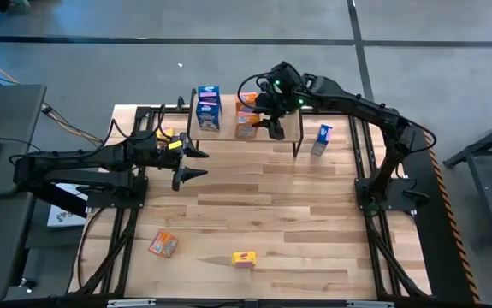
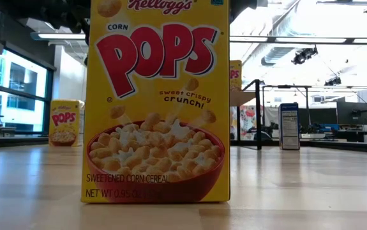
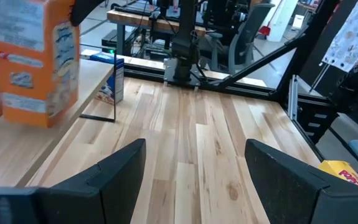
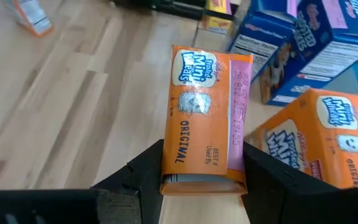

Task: Stack cereal on shelf
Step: Put the top orange cereal box aligned with the other orange cereal box on the shelf

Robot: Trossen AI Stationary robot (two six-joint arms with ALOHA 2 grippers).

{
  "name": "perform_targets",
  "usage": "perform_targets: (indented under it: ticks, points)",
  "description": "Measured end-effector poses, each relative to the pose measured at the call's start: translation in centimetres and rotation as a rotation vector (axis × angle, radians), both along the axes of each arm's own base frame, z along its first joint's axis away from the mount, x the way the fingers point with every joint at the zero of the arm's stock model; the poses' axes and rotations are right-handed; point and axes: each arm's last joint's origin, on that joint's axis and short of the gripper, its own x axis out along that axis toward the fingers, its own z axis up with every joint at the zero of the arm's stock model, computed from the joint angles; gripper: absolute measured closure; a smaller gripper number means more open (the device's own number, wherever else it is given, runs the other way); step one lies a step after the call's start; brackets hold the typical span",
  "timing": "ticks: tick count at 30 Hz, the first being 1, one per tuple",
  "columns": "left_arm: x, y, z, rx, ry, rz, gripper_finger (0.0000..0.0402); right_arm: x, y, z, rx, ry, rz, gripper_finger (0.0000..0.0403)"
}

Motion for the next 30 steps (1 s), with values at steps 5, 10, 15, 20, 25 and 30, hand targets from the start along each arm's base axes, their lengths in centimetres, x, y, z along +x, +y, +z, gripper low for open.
perform_targets:
  ticks: [5,10,15,20,25,30]
  points:
    - [0.0,0.0,0.0,0.000,0.000,0.000,0.0135,0.1,-1.0,-0.7,-0.005,0.022,-0.035,0.0238]
    - [0.0,0.0,0.0,0.000,-0.001,0.000,0.0135,0.1,-1.2,-1.0,-0.003,0.029,-0.036,0.0238]
    - [0.0,0.0,0.0,0.000,0.000,0.000,0.0135,0.2,-1.2,-1.0,-0.021,0.026,-0.016,0.0238]
    - [0.0,0.0,0.0,0.000,0.000,0.000,0.0135,-0.1,-1.5,-1.0,-0.033,0.037,-0.011,0.0238]
    - [0.0,0.0,0.0,0.000,0.000,0.000,0.0135,0.1,-1.6,-1.2,-0.038,0.037,-0.014,0.0238]
    - [0.0,0.0,0.0,0.000,0.000,0.000,0.0135,0.2,-1.6,-1.1,-0.041,0.029,-0.013,0.0238]
